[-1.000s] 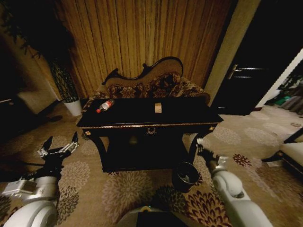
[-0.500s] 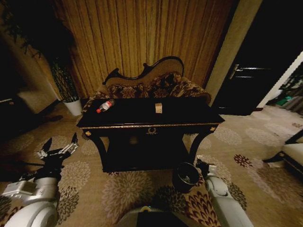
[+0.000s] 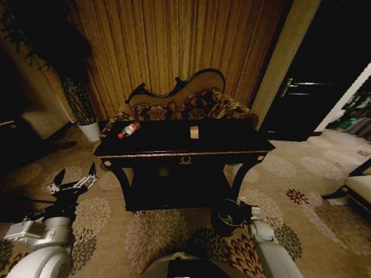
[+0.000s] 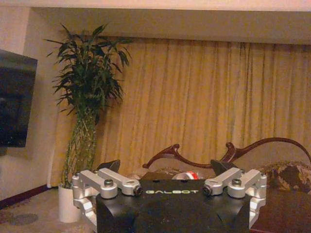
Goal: Move to the front of the table and place the trash on the table into the trash bin.
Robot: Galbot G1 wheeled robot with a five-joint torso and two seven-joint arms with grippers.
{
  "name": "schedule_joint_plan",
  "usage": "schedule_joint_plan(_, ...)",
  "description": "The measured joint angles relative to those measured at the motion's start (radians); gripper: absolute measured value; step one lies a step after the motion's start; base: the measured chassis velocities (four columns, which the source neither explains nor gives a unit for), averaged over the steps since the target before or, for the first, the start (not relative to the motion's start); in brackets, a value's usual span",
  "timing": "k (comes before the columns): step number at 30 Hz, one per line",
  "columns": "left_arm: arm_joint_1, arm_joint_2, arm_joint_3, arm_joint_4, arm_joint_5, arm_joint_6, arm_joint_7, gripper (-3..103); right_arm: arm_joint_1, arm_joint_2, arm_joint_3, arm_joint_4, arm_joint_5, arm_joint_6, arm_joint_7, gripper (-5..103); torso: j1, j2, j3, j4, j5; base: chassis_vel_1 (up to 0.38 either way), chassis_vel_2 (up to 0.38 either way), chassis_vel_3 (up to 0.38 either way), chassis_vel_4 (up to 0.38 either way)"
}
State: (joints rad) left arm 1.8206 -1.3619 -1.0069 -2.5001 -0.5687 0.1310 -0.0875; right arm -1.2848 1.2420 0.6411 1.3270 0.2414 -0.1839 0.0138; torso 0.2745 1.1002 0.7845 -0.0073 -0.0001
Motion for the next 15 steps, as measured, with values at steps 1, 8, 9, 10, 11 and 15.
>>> schedule_joint_plan(1,-0.001,0.0,0.0,0.0,0.0,0.0,0.0,100,0.001,-0.001,0.0,0.001,0.0,0.0,0.0,23,0.0,0.0,0.0,0.0,0.0,0.0,0.0,0.0,0.0)
schedule_joint_plan(8,-0.003,-0.002,-0.001,0.0,0.002,0.0,0.0,100,0.0,-0.005,0.0,-0.001,-0.004,-0.001,0.0,61,0.0,0.0,0.0,0.0,0.0001,0.0,0.0,0.0,0.0)
schedule_joint_plan(9,-0.003,-0.002,-0.001,0.0,0.002,0.0,0.0,100,0.0,-0.005,0.0,-0.001,-0.004,-0.001,0.0,61,0.0,0.0,0.0,0.0,0.0001,0.0,0.0,0.0,0.0)
schedule_joint_plan(10,-0.003,-0.002,-0.001,0.0,0.002,0.0,0.0,100,-0.001,-0.005,0.0,-0.001,-0.004,-0.001,0.0,61,0.0,0.0,0.0,0.0,0.0001,0.0,0.0,0.0,0.0)
schedule_joint_plan(11,-0.003,-0.002,-0.001,0.0,0.002,0.0,0.0,100,-0.001,-0.005,0.0,-0.001,-0.004,-0.001,0.0,66,0.0,0.0,0.0,0.0,0.0001,0.0,0.0,0.0,0.0)
schedule_joint_plan(15,-0.002,-0.002,-0.002,0.0,0.002,-0.001,0.0,100,-0.005,-0.006,0.001,0.003,-0.001,0.0,0.001,83,0.0,0.0,0.0,0.0,0.0001,0.0,0.0,0.0,0.0)
